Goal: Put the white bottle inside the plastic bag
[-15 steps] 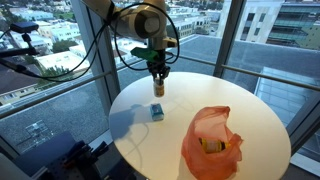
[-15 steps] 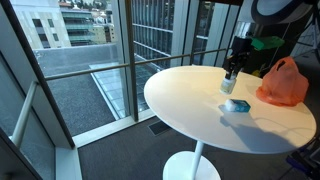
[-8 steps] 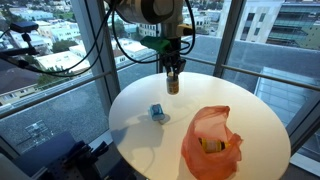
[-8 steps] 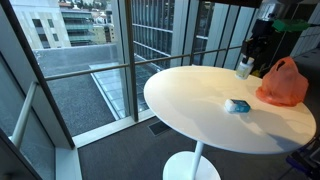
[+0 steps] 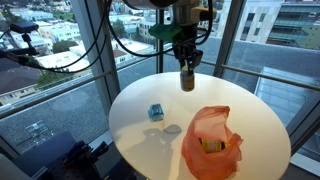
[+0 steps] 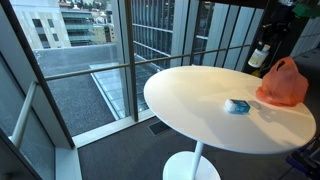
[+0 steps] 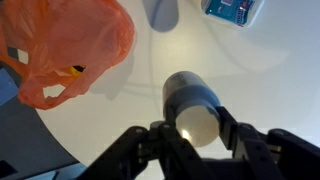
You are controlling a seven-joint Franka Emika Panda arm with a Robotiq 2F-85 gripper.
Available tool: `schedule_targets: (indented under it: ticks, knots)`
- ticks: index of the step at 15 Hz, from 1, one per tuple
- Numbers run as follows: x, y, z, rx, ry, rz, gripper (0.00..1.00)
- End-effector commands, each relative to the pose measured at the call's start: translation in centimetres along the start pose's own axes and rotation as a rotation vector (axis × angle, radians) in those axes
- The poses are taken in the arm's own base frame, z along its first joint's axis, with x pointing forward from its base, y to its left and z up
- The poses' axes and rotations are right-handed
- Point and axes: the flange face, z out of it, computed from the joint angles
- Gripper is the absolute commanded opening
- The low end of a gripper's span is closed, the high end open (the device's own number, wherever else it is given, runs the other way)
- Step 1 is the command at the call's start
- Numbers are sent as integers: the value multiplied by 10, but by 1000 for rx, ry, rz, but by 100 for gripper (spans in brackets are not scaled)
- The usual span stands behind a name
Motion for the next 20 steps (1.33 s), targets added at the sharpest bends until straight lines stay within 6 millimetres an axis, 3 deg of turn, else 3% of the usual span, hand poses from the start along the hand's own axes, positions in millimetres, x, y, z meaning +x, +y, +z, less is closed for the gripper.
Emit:
schedule_targets:
  ticks: [1,10,20]
  knots:
    - [-3,29,-26,14,20,72,19]
    - [-12,104,-53,9,66,233,19]
    - [-33,173,-60,5,55,393,19]
